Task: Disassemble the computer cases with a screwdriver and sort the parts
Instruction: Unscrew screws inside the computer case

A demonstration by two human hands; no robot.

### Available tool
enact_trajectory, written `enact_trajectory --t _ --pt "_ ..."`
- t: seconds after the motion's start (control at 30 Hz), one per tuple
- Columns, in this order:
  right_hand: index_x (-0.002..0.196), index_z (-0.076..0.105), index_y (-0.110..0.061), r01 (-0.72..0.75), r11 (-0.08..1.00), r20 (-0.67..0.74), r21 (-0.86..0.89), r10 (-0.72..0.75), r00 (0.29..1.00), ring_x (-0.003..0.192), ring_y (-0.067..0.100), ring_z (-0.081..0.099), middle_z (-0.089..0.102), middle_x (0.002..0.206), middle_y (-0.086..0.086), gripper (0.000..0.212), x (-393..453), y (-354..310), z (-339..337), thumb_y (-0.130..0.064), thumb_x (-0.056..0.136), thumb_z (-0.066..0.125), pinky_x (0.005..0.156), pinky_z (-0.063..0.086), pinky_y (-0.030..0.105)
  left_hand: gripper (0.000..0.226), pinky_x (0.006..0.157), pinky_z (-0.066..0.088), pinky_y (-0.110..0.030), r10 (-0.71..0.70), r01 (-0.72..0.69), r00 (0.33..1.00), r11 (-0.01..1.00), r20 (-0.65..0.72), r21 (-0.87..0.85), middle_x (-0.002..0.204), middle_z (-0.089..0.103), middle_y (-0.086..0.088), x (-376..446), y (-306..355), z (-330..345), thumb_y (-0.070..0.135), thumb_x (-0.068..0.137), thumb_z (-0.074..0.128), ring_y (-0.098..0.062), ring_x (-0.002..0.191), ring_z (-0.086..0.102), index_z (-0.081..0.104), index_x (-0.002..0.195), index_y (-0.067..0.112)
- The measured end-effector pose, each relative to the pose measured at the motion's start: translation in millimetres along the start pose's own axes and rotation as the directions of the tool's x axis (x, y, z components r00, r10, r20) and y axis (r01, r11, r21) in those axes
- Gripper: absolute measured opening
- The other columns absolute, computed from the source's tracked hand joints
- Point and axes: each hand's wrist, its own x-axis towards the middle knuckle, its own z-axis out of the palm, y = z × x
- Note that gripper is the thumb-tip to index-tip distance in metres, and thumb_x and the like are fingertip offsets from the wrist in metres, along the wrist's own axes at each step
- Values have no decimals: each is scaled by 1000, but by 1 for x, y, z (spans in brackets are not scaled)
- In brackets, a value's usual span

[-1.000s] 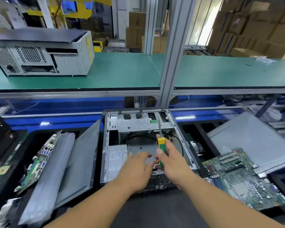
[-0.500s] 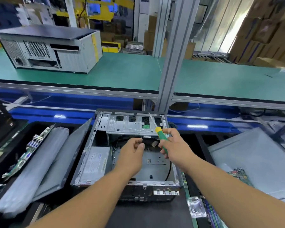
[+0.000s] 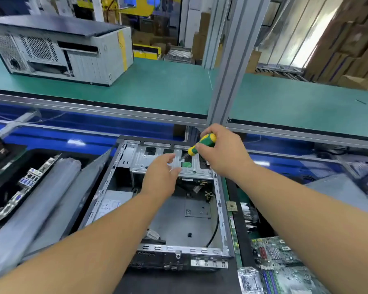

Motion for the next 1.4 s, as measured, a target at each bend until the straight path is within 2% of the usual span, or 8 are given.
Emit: enact_trajectory --t 0.2,0.37,0.5,0.93,1.07,1.2,1.3,1.4 --pt "106 57 -31 128 981 91 -144 -115 989 69 12 61 64 86 -6 21 34 -12 7 -39 91 70 54 43 26 15 81 58 -39 69 -80 996 975 58 209 96 73 1 39 -4 22 28 102 61 -23 86 68 71 112 24" --pt "109 56 -26 178 952 160 -248 -141 977 77 19 62 65 91 -2 21 62 -18 14 -38 95 66 61 50 32 15 73 46 -32 112 -143 987 942 119 304 93 68 -2 66 -6 30 29 101 64 -23 85 63 73 99 18" --pt "112 55 -25 181 945 201 -274 -128 971 84 24 62 66 98 2 22 75 -18 22 -38 97 65 67 49 33 18 83 51 -36 143 -198 976 899 165 391 104 63 -8 79 -7 35 29 100 66 -24 97 63 74 98 13" --pt "108 52 -23 144 944 235 -295 -75 969 82 24 63 64 97 4 25 94 -19 32 -40 97 67 55 42 29 15 82 58 -44 56 -118 985 913 165 392 99 66 -7 90 -10 39 29 100 65 -26 88 66 74 99 18" --pt "85 51 -17 95 902 196 -422 -11 981 67 19 56 59 80 2 45 106 -26 32 -58 90 67 49 33 28 18 81 59 -43 65 -128 984 906 167 403 101 67 -8 91 -12 39 29 102 64 -27 89 66 74 102 14" --pt "88 56 -16 104 811 158 -576 -14 987 64 17 52 56 77 1 47 111 -27 33 -63 93 60 48 30 28 16 79 58 -41 89 -150 982 905 169 398 100 65 -6 91 -12 39 27 102 63 -25 89 66 74 100 14" --pt "106 60 -21 255 835 333 -488 -93 938 80 23 58 57 86 -4 35 113 -30 28 -53 94 66 57 35 30 17 77 57 -40 95 -155 982 899 163 411 100 65 -5 90 -12 39 29 102 64 -24 88 66 74 101 15" --pt "103 60 -29 398 834 538 -383 -149 830 77 11 55 55 84 -12 14 116 -33 21 -35 95 71 56 34 27 16 75 56 -38 102 -157 983 894 151 420 99 64 -4 90 -11 39 30 100 66 -23 87 65 74 101 16"
